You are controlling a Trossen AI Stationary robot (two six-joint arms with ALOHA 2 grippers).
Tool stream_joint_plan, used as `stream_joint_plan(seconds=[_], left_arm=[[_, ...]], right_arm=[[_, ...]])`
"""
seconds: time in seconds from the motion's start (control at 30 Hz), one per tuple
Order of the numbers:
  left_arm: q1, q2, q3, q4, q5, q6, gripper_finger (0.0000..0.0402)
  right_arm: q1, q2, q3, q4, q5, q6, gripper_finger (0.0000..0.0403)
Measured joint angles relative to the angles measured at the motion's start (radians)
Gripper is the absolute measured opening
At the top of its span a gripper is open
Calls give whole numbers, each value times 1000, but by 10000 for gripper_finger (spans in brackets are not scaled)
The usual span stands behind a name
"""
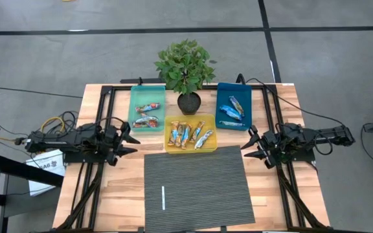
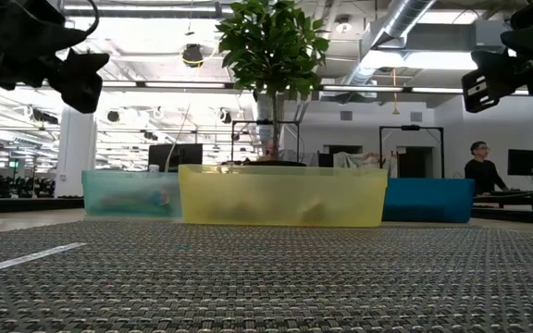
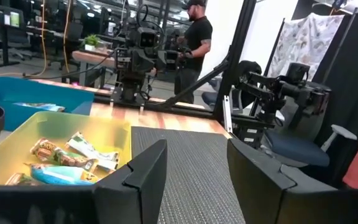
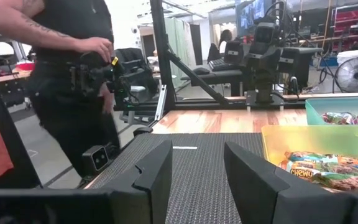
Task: Pick and place Granola Bars by type
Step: Return to Home Position
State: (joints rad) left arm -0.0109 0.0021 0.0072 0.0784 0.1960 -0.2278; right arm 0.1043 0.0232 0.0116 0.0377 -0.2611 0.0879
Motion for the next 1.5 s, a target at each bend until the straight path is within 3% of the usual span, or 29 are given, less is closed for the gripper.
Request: stream_joint_plan(seconds=[1.5], left_arm=[[0,3,-1,-11,-1,4,160]], right_arm=[[0,0,0,0,0,0,138]])
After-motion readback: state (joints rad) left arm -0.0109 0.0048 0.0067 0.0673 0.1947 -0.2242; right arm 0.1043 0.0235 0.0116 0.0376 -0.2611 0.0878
